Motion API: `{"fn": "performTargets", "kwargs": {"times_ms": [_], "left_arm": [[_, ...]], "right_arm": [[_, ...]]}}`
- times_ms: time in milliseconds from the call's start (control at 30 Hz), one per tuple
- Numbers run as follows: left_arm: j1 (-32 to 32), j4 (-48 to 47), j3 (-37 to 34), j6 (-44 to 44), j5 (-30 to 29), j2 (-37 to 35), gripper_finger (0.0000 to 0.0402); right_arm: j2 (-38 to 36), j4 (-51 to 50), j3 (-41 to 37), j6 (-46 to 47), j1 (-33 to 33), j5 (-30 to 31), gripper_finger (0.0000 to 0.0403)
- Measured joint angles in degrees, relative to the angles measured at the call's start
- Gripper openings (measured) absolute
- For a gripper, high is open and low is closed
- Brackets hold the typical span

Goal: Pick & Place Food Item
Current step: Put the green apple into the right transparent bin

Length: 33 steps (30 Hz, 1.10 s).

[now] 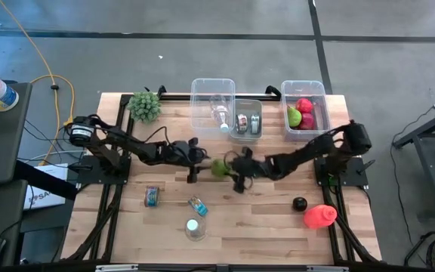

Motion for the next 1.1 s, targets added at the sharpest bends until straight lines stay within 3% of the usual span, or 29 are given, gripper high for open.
{"fn": "performTargets", "kwargs": {"times_ms": [167,433,633,867,933,1100], "left_arm": [[-0.25,0.65,0.07,-0.01,-2.02,-0.02,0.0177],[-0.45,-0.21,0.02,-0.65,-2.18,0.05,0.0176],[-1.22,-0.26,0.02,-0.33,-2.01,0.07,0.0176],[-1.34,-0.41,0.0,-0.3,-1.91,0.08,0.0176],[-1.51,-0.4,0.0,-1.62,-1.64,0.09,0.0176],[-2.8,-0.48,0.0,-0.41,-1.49,0.09,0.0176]], "right_arm": [[-8.65,-12.83,-0.23,4.05,6.61,4.0,0.0154],[-23.52,-37.21,-0.1,16.48,17.81,29.24,0.0152],[-34.71,-54.47,0.0,27.24,22.33,46.29,0.0151],[-45.92,-61.36,0.06,21.94,20.01,70.02,0.015],[-48.48,-61.4,0.06,20.71,18.24,73.0,0.015],[-51.86,-67.01,0.08,21.36,11.26,73.44,0.0151]]}}
